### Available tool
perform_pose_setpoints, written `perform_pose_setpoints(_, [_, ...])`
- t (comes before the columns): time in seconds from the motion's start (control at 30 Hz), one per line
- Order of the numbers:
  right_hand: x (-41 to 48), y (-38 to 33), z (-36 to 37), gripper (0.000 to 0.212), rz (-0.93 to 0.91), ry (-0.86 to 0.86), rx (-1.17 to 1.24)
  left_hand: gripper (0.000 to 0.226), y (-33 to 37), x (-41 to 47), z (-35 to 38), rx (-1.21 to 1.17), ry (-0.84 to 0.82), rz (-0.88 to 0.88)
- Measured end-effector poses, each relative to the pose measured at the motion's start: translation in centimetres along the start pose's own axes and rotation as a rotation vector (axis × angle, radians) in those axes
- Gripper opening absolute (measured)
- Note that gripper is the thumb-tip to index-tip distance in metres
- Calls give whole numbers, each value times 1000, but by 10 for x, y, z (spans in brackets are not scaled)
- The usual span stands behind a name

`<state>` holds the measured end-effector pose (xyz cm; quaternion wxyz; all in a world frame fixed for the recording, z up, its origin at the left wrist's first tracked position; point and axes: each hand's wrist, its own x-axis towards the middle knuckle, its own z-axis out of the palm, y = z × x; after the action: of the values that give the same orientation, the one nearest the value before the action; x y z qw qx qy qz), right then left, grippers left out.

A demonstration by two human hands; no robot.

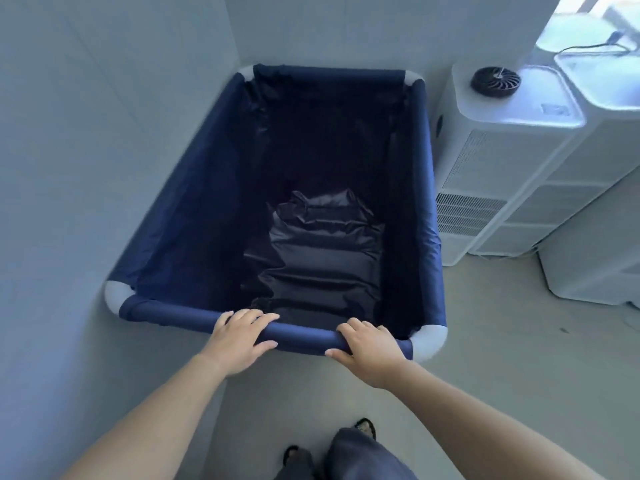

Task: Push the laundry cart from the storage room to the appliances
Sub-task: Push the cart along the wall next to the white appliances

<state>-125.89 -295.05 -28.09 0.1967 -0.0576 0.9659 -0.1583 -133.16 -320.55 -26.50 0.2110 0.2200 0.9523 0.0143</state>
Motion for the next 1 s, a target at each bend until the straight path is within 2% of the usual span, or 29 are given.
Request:
perform_pose_setpoints(0.17, [4, 6, -1, 52, -1, -12, -33, 54, -19, 5, -5, -8, -32, 7])
perform_pose_setpoints(0.33, [3, 2, -5, 50, 18, -21, -61, 56, -36, 14, -13, -13, -97, 96])
perform_pose_setpoints(0.5, [-4, -10, -13, 53, 150, -86, -49, 53, -59, 13, -20, -5, -112, 203])
perform_pose_setpoints(0.7, [-8, -25, -3, 56, 315, 25, -51, 46, -72, 18, -24, 72, -134, 294])
perform_pose_setpoints(1.0, [-6, -34, -4, 57, 397, -14, -50, 43, -73, 17, -14, 108, -59, 280])
